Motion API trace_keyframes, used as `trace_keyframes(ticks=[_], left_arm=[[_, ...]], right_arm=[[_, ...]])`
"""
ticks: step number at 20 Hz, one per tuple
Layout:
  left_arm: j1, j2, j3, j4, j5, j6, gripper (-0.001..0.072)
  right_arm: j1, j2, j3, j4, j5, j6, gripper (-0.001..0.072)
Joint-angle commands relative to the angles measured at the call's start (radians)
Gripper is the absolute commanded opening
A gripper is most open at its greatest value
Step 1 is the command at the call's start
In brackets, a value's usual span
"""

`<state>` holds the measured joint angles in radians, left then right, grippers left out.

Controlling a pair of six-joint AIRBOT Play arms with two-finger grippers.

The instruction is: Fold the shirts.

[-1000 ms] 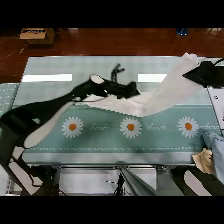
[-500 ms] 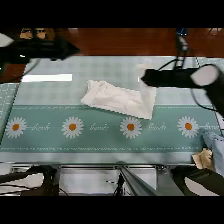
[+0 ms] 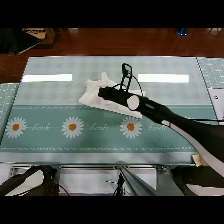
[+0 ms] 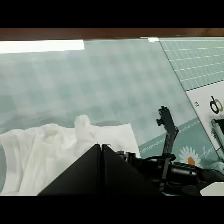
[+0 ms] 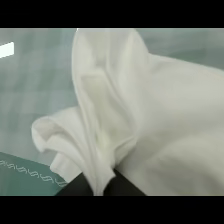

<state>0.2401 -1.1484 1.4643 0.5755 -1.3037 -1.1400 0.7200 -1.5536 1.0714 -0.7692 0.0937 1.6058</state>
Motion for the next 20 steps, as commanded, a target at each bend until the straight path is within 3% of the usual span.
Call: trace_keyframes(ticks=[1,2,3,4,7,9,11,13,16,18,20], left_arm=[[0.009,0.027,-0.001,0.002,-0.053,0.003,0.002],[0.009,0.026,-0.001,0.002,-0.06,0.003,0.002],[0.009,0.026,-0.005,0.002,-0.06,0.003,0.002],[0.009,0.026,-0.009,0.002,-0.064,0.002,0.002],[0.009,0.026,-0.015,0.002,-0.068,0.002,0.002],[0.009,0.026,-0.015,0.002,-0.071,0.003,0.002],[0.009,0.026,-0.015,0.002,-0.071,0.003,0.0021],[0.009,0.026,-0.021,0.002,-0.071,0.003,0.0021],[0.009,0.026,-0.067,0.002,-0.071,0.003,0.0021],[0.009,0.026,-0.11,0.002,-0.071,0.003,0.0021],[0.009,0.026,-0.138,0.002,-0.074,0.002,0.0021]], right_arm=[[0.086,-0.037,0.0,0.019,-0.141,0.0,0.0073],[0.095,-0.036,0.0,0.019,-0.157,0.003,0.0246],[0.101,-0.031,0.008,0.019,-0.154,0.006,0.0478],[0.101,-0.019,0.02,0.019,-0.152,0.006,0.0513],[0.035,0.068,0.035,-0.025,-0.157,-0.009,0.0513],[-0.076,0.158,0.035,-0.066,-0.066,-0.052,0.0512],[-0.242,0.256,0.035,-0.197,0.167,-0.072,0.0511],[-0.435,0.331,0.035,-0.417,0.502,-0.055,0.051],[-0.689,0.323,0.016,-0.677,0.956,-0.032,0.0513],[-0.806,0.286,-0.048,-0.571,1.02,-0.069,0.0596],[-0.876,0.234,-0.137,-0.262,0.981,-0.167,0.0596]])
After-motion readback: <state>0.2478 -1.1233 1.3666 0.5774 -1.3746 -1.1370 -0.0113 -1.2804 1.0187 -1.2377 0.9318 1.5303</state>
